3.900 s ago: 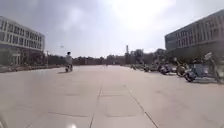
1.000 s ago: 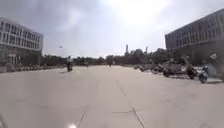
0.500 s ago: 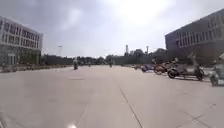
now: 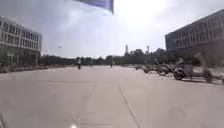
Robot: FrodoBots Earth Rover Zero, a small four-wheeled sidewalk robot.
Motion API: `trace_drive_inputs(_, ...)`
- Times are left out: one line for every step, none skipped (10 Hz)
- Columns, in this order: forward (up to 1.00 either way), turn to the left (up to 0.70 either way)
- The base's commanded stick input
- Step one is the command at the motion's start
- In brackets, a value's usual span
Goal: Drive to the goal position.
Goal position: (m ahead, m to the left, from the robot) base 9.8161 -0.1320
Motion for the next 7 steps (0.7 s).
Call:
trace_drive_inputs(1.0, 0.0)
trace_drive_inputs(1.0, 0.0)
trace_drive_inputs(1.0, 0.0)
trace_drive_inputs(1.0, 0.0)
trace_drive_inputs(1.0, 0.0)
trace_drive_inputs(1.0, 0.0)
trace_drive_inputs(1.0, 0.0)
